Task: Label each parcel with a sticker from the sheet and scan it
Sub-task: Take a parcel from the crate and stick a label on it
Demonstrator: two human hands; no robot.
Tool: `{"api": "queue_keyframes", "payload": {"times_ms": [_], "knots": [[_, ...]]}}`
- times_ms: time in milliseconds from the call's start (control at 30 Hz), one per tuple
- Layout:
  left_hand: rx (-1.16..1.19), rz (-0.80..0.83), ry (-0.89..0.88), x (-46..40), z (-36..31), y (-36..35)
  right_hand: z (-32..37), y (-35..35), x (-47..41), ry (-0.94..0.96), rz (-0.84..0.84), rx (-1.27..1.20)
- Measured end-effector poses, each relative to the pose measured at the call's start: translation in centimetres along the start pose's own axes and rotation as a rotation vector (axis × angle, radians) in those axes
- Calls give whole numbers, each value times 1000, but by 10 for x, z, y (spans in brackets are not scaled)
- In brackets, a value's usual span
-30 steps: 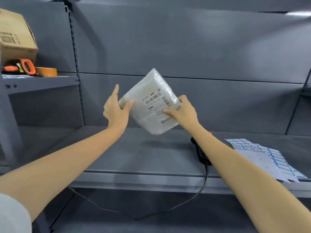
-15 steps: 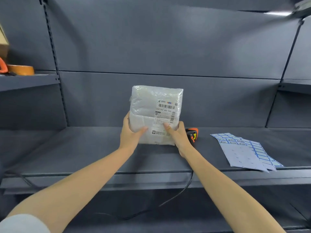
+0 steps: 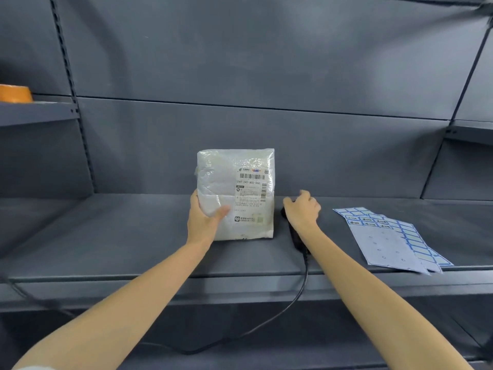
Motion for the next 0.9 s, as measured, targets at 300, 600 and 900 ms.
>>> {"api": "queue_keyframes", "payload": {"times_ms": [300,600,900], "knots": [[53,-24,64,-4,14,0,-33,-19,9,-96,-112,386],[7,-14,90,-6,11,1,-16,9,52,-163,10,-207],[-47,11,54,-1,1,3,8,0,144,116,320,-940]]}}
Point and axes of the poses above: each hand's wrist, its own x-axis away from the middle knuckle, its own y-axis out of the back of the hand, z = x × y, the point moved 7 cm from there along -x, towards the middle knuckle, and after that the axes turned 8 degrees about -y, right-handed, at the moved point
